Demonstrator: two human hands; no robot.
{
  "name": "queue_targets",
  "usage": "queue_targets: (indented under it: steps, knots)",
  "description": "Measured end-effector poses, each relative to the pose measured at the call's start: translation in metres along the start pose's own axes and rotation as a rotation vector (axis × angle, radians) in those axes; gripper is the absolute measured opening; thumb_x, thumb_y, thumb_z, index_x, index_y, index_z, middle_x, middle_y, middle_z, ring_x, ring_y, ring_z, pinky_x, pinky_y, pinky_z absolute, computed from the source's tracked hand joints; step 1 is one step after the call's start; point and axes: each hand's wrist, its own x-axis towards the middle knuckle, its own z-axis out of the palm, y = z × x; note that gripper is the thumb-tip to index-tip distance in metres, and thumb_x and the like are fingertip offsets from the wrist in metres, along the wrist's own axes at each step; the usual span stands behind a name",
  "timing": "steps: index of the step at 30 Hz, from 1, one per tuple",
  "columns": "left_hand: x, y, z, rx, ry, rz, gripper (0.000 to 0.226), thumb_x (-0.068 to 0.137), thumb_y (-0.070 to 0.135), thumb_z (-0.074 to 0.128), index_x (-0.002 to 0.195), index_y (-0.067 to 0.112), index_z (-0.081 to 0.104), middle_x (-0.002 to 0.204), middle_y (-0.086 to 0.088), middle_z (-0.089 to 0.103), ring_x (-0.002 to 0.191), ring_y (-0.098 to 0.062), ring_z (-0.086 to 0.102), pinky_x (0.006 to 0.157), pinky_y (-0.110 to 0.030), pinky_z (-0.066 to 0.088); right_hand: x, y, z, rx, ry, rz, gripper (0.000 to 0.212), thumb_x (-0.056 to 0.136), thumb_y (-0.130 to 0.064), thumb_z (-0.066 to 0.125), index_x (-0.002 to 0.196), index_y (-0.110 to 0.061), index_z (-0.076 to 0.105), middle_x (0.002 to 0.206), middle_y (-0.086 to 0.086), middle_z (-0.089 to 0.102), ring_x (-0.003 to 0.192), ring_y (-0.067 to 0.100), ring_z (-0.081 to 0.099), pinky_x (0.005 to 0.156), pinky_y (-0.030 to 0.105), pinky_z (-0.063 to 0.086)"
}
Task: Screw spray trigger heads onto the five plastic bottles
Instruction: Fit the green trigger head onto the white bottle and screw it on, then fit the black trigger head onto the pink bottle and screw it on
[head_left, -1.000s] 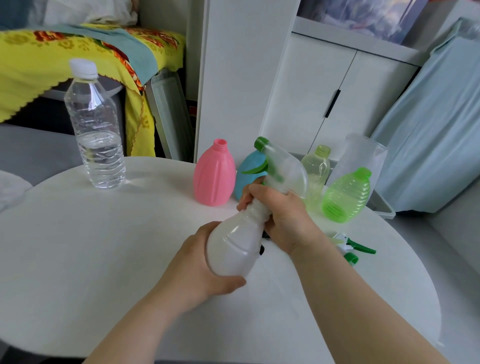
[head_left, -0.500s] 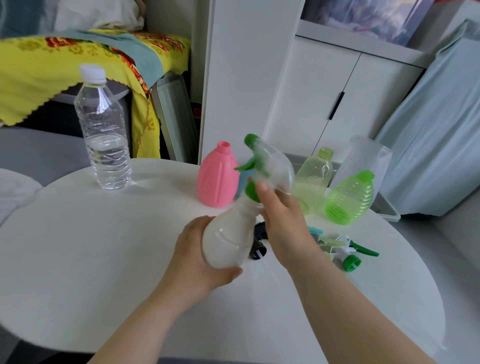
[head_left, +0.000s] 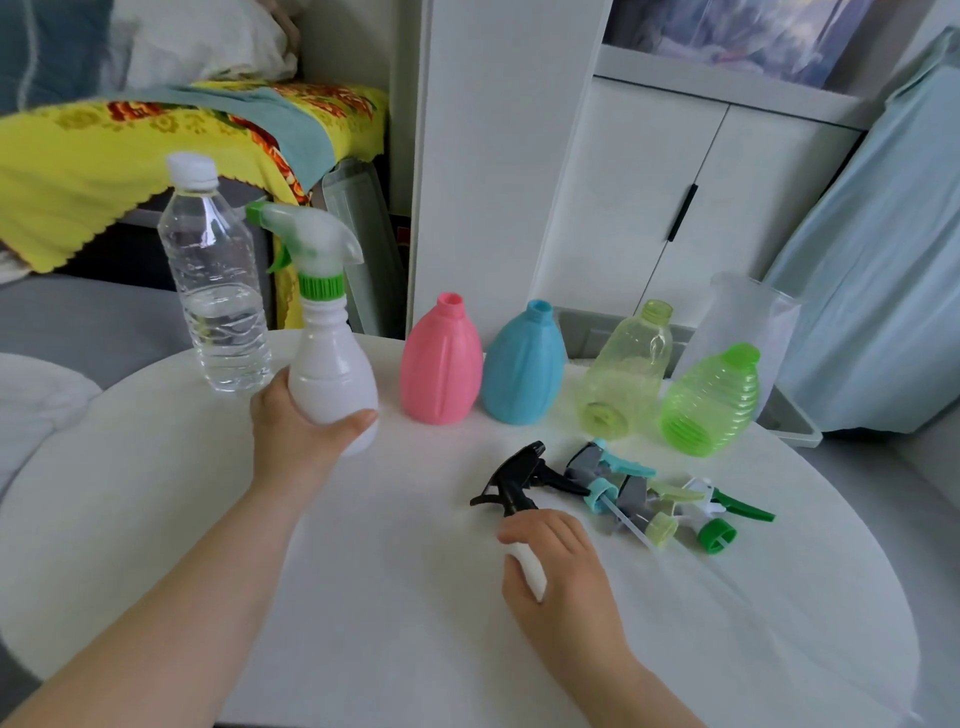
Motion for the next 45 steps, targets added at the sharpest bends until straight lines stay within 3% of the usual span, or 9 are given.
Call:
queue_targets:
  steps: [8, 13, 16, 20, 25, 29, 39, 42, 45]
  knots:
    - [0.028, -0.002, 0.017, -0.025, -0.029, 0.066, 0.075, 0.058, 0.011, 0.081, 0.122, 0.01, 0.041, 0.124, -0.015, 0.052, 0.109, -0.031, 0.05, 0.082, -0.033, 0.038, 0.006, 0.01, -0.01, 0.056, -0.112, 0.12, 0.02, 0.075, 0.001, 0.058, 0.088, -0.014, 0.063, 0.092, -0.028, 0.047, 0.094, -0.006, 0.043, 0.083, -0.004, 0.026]
    - [0.03, -0.009, 0.019, -0.023, -0.096, -0.019, 0.097, 0.065, 0.015, 0.077, 0.139, 0.008, 0.015, 0.146, -0.014, 0.031, 0.131, -0.028, 0.034, 0.107, -0.042, 0.031, 0.011, 0.008, -0.016, 0.062, -0.119, 0.159, 0.019, 0.076, -0.002, 0.06, 0.089, -0.015, 0.062, 0.089, -0.03, 0.047, 0.093, -0.008, 0.045, 0.078, -0.005, 0.027]
    - [0.019, -0.015, 0.009, 0.021, -0.083, -0.025, 0.098, 0.067, 0.018, 0.077, 0.139, 0.006, 0.012, 0.147, -0.019, 0.025, 0.134, -0.031, 0.028, 0.11, -0.047, 0.027, 0.017, 0.006, -0.022, -0.007, -0.103, 0.155, 0.018, 0.078, -0.009, 0.061, 0.094, -0.016, 0.062, 0.095, -0.021, 0.052, 0.093, 0.0, 0.044, 0.078, -0.006, 0.025]
    - [-0.011, -0.015, -0.008, 0.157, -0.082, 0.094, 0.081, 0.072, 0.019, 0.072, 0.136, 0.005, 0.024, 0.143, -0.021, 0.031, 0.131, -0.033, 0.031, 0.108, -0.043, 0.026, 0.031, 0.005, -0.025, -0.173, -0.169, 0.207, 0.035, 0.084, -0.028, 0.055, 0.118, -0.022, 0.05, 0.122, -0.009, 0.053, 0.115, 0.01, 0.041, 0.082, 0.01, 0.027]
    - [-0.048, -0.014, -0.009, 0.388, -0.315, 0.273, 0.068, 0.075, 0.025, 0.068, 0.132, 0.008, 0.036, 0.143, -0.016, 0.037, 0.133, -0.028, 0.032, 0.109, -0.037, 0.022, 0.044, 0.0, -0.019, -0.383, -0.337, 0.282, 0.053, 0.084, -0.038, 0.051, 0.131, -0.019, 0.034, 0.136, 0.0, 0.044, 0.126, 0.021, 0.035, 0.102, 0.031, 0.028]
    - [-0.054, -0.021, -0.002, 0.595, -0.49, 0.328, 0.057, 0.083, 0.045, 0.052, 0.133, 0.024, 0.034, 0.15, 0.003, 0.026, 0.138, -0.013, 0.018, 0.112, -0.03, 0.005, 0.045, -0.003, -0.012, -0.507, -0.395, 0.265, 0.05, 0.085, -0.038, 0.048, 0.128, -0.017, 0.033, 0.132, 0.003, 0.046, 0.12, 0.025, 0.039, 0.097, 0.033, 0.031]
    - [-0.05, -0.023, 0.0, 0.591, -0.445, 0.341, 0.053, 0.083, 0.045, 0.052, 0.13, 0.025, 0.039, 0.147, 0.004, 0.031, 0.137, -0.012, 0.021, 0.111, -0.029, 0.005, 0.053, -0.007, 0.002, -0.673, -0.456, 0.244, 0.026, 0.088, -0.024, 0.043, 0.11, -0.01, 0.044, 0.12, 0.01, 0.05, 0.111, 0.027, 0.043, 0.09, 0.033, 0.034]
    - [-0.05, -0.023, 0.0, 0.591, -0.445, 0.343, 0.052, 0.083, 0.045, 0.052, 0.129, 0.025, 0.04, 0.147, 0.004, 0.031, 0.137, -0.012, 0.021, 0.111, -0.029, 0.005, 0.056, -0.006, -0.001, -0.542, -0.44, 0.282, 0.027, 0.085, -0.017, 0.046, 0.111, -0.009, 0.047, 0.119, 0.01, 0.052, 0.109, 0.027, 0.046, 0.083, 0.033, 0.037]
    - [-0.051, -0.022, -0.001, 0.59, -0.435, 0.349, 0.052, 0.082, 0.045, 0.053, 0.129, 0.024, 0.041, 0.146, 0.003, 0.033, 0.136, -0.013, 0.024, 0.111, -0.029, 0.007, 0.057, -0.008, -0.017, -0.262, -0.365, 0.341, 0.027, 0.081, -0.013, 0.052, 0.108, -0.01, 0.054, 0.104, 0.007, 0.059, 0.082, 0.022, 0.053, 0.066, 0.025, 0.04]
